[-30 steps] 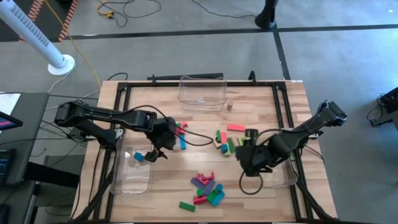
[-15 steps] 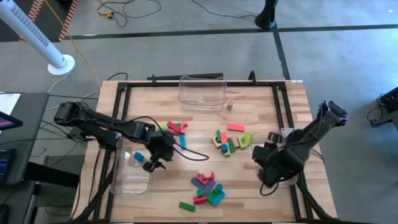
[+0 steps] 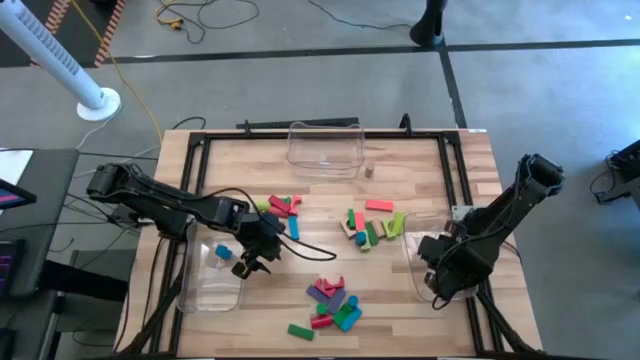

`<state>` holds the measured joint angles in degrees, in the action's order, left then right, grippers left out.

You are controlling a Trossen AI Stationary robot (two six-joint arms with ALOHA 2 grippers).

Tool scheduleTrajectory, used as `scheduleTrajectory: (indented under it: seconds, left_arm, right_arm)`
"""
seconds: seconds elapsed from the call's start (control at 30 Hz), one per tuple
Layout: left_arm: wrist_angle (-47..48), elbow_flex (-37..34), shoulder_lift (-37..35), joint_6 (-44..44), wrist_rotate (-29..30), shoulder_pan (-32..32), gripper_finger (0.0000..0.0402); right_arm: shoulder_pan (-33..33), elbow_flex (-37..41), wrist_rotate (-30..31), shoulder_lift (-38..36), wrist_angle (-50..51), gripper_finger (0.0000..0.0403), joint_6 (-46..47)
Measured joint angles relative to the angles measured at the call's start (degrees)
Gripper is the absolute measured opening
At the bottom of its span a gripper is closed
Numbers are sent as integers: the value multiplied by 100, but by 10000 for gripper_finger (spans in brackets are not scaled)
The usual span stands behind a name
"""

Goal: Sort blocks by size
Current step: Put the green cylindrical block into the right transparent bin, then put the light blue rectangular block into the top transparent bin

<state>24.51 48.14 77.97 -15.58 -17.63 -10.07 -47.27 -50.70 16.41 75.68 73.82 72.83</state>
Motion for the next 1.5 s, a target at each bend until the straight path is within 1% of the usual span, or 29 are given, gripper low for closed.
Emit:
scheduleTrajectory:
  seconds: [0.13,0.23,0.53,0.63,0.83,0.9,0.97,1.1,1.3,1.4,1.5]
  left_arm:
    - [38,0,0,30,18,0,208]
    - [160,0,0,70,18,-4,208]
    - [362,0,0,139,38,-4,208]
    - [364,0,0,123,358,-7,208]
    - [403,2,0,-303,1468,2,208]
    - [304,2,0,-538,1803,76,208]
    - [171,2,0,-774,1945,225,208]
    - [51,2,0,-1205,1959,609,208]
    - [10,3,25,-2101,1963,1159,208]
    - [-20,69,291,-2442,1888,1349,208]
    - [15,233,822,-2724,1808,1454,208]
  right_arm:
    - [3,475,-20,-157,-570,168,126]
    - [3,664,-101,-232,-937,178,133]
    - [9,696,-130,-267,-977,223,237]
    - [9,693,-130,-267,-975,233,236]
    - [9,481,-109,-267,-884,239,184]
    - [9,320,37,-267,-739,239,171]
    - [9,140,217,-267,-593,239,113]
    - [11,-219,590,-267,-349,239,-65]
    - [11,-593,1123,-265,-345,240,-426]
    - [11,-705,1320,-265,-397,240,-590]
    - [11,-782,1479,-265,-531,240,-810]
